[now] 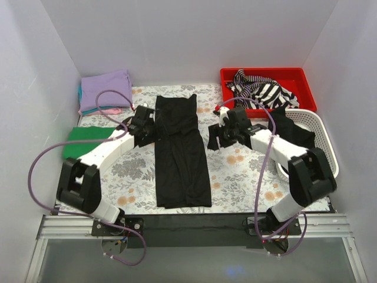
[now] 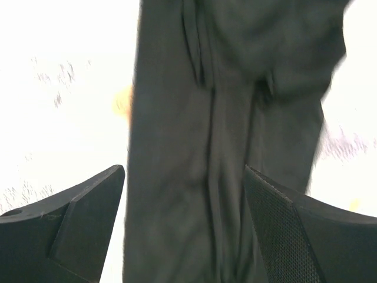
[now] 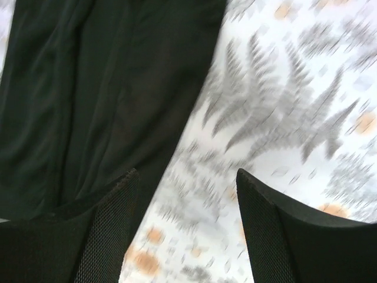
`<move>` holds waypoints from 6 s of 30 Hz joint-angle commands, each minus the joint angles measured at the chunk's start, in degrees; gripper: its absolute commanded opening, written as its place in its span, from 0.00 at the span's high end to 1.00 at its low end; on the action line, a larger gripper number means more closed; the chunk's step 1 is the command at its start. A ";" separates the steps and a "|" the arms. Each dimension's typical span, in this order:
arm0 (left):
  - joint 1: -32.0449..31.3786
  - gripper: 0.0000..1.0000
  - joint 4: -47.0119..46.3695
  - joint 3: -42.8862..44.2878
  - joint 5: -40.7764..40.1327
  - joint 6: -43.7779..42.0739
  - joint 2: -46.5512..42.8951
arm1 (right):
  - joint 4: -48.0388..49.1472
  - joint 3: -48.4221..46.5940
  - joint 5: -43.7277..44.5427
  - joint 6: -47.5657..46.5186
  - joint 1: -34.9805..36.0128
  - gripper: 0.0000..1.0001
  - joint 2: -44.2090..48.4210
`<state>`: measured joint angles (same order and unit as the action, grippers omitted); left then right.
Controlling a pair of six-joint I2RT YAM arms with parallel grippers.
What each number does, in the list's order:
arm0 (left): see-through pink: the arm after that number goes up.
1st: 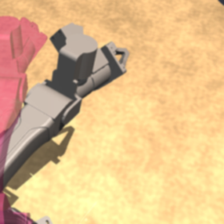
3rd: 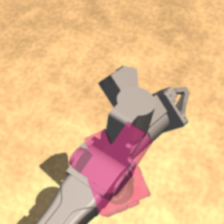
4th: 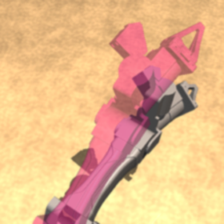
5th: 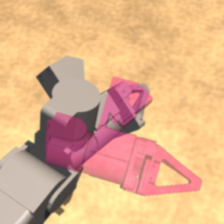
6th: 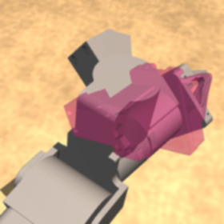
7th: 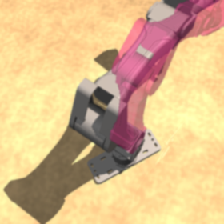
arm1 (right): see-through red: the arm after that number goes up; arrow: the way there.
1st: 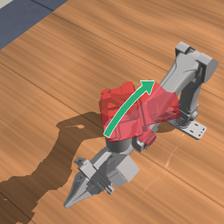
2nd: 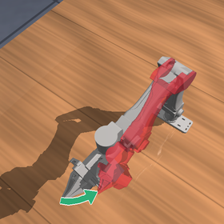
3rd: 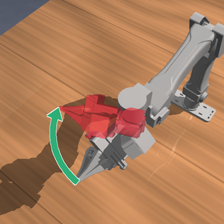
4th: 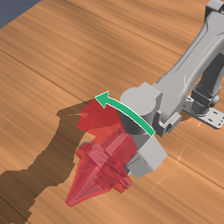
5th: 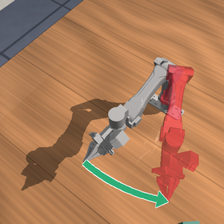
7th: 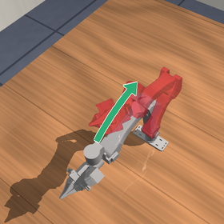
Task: Fold and stack the t-shirts
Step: Fold the tshirt
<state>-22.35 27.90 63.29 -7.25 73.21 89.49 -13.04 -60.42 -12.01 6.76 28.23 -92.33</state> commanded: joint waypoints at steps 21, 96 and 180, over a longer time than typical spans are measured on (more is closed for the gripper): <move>-7.88 0.16 3.20 -27.06 8.04 16.52 -22.96 | 1.44 23.49 -11.54 11.95 8.86 0.31 20.34; -26.08 0.56 13.06 -34.89 5.92 32.26 -29.37 | -4.28 24.11 4.71 25.66 28.19 0.50 17.98; -25.90 0.02 4.43 -20.66 -8.56 20.02 -21.28 | -1.99 -63.43 12.45 -11.24 -1.86 0.23 -39.00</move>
<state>-48.73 28.77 40.91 -8.49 90.24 71.37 -16.95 -124.95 2.83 -1.83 26.11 -142.98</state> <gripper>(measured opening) 0.942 0.765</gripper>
